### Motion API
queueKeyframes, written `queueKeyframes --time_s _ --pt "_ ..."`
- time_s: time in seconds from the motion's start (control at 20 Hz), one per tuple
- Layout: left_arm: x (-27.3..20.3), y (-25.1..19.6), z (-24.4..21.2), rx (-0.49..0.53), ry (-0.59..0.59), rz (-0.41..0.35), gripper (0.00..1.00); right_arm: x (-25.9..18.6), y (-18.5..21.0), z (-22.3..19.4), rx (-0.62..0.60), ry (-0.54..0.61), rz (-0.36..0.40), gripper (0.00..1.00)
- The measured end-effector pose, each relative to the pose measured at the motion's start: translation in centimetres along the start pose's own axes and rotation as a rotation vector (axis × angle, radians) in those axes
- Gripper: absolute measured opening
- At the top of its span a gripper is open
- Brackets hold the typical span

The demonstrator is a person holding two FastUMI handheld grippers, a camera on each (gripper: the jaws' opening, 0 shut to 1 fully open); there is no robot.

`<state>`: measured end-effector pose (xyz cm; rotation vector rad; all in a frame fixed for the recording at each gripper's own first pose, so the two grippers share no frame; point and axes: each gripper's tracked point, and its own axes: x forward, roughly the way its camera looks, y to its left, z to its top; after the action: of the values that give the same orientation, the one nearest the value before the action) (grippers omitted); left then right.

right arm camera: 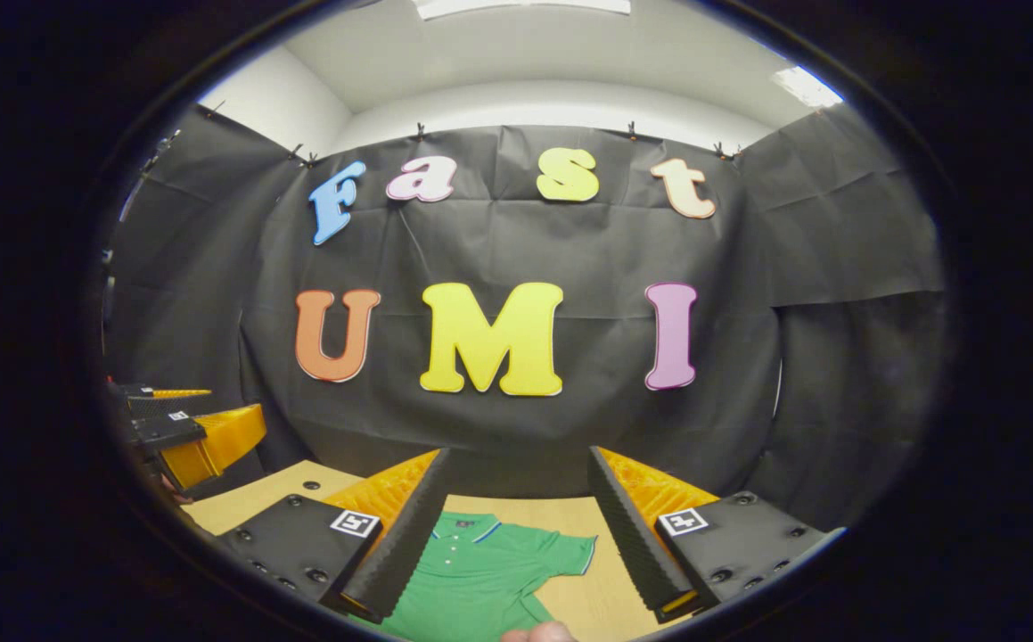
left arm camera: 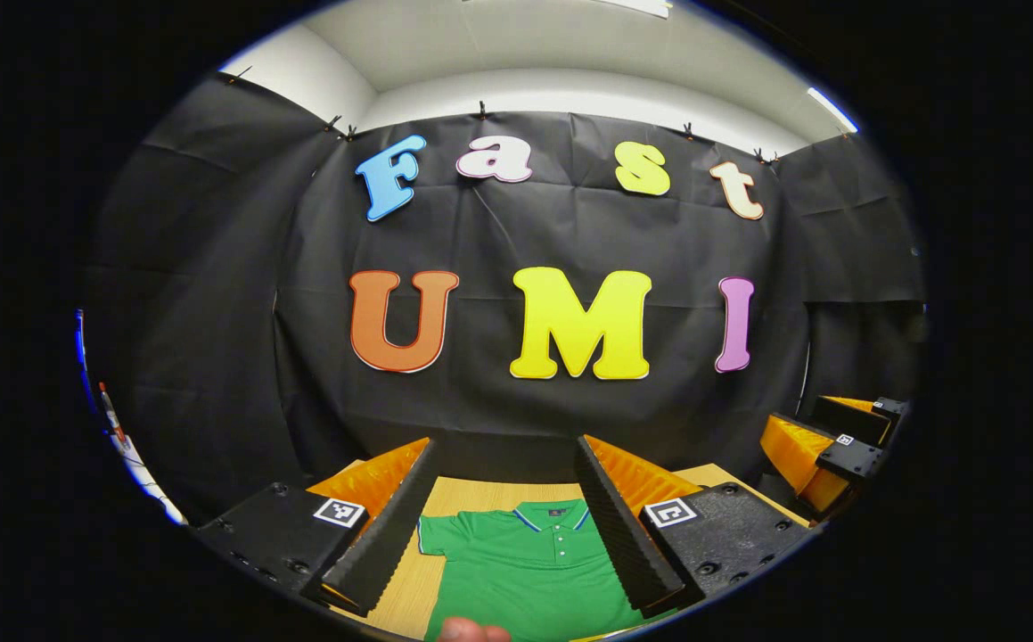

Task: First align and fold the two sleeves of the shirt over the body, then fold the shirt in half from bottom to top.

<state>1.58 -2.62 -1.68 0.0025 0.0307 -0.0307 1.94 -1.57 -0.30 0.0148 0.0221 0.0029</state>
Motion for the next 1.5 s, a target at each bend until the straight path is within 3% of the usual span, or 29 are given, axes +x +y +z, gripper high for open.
queueKeyframes --time_s 0.7,1.05,1.45,1.5 --pt "0.8 -2.4 -2.1 0.018 0.041 -0.021 0.98 2.2 -3.5 -2.1 0.004 0.083 0.026 0.97" --pt "2.6 -3.5 -3.6 0.026 0.080 -0.008 0.98 6.2 -9.3 -7.6 0.047 0.307 0.012 0.96" --pt "4.6 -3.6 -6.3 0.034 0.147 0.046 0.98 14.5 -14.1 -14.9 0.158 0.592 0.064 0.96" --pt "4.8 -3.5 -6.6 0.037 0.155 0.055 0.98 15.4 -14.3 -16.3 0.179 0.635 0.077 1.00"
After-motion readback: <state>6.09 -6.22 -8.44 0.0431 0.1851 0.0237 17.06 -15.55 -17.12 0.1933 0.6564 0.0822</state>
